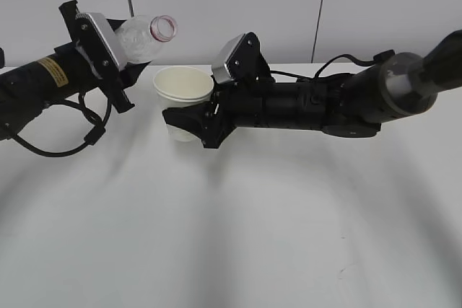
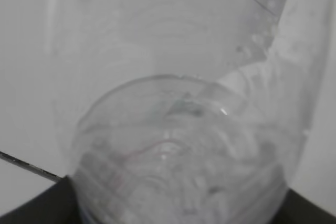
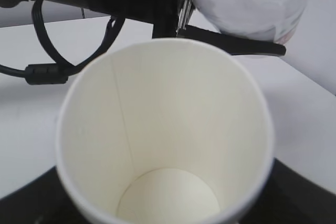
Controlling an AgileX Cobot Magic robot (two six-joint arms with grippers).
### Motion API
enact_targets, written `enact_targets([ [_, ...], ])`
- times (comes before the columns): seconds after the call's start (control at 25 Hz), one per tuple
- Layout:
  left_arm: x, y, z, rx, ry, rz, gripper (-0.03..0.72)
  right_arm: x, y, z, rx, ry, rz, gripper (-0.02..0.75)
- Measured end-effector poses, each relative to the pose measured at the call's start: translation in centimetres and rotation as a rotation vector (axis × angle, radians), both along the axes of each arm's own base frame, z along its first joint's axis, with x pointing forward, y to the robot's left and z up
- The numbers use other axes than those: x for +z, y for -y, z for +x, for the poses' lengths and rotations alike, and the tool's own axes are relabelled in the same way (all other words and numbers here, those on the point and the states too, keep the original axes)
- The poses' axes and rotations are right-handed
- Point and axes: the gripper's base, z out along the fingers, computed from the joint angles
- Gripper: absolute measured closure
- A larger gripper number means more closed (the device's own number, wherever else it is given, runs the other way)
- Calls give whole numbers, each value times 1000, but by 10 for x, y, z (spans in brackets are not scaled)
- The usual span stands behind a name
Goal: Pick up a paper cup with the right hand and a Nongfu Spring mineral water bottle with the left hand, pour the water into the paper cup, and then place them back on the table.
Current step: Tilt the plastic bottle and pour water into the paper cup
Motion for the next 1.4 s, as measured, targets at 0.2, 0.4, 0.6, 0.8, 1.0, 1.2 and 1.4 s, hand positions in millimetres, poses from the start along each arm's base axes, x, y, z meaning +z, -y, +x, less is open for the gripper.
enact_targets([
  [0.2,0,0,0,-2,23,31,280,0,0,1,-8,-1,5,246],
  [0.4,0,0,0,-5,72,97,281,-2,1,2,-24,-11,-1,246],
  [0.6,0,0,0,-9,102,139,281,-10,1,2,-29,-26,-19,246],
  [0.8,0,0,0,-11,141,191,281,-10,1,2,-25,-25,-22,246],
  [1.0,0,0,0,-12,174,234,281,-10,1,2,-23,-24,-24,246],
  [1.2,1,-1,1,0,191,252,281,-11,1,0,-1,-16,-44,246],
  [1.4,1,-2,1,14,214,277,281,-12,0,0,11,-12,-54,246],
])
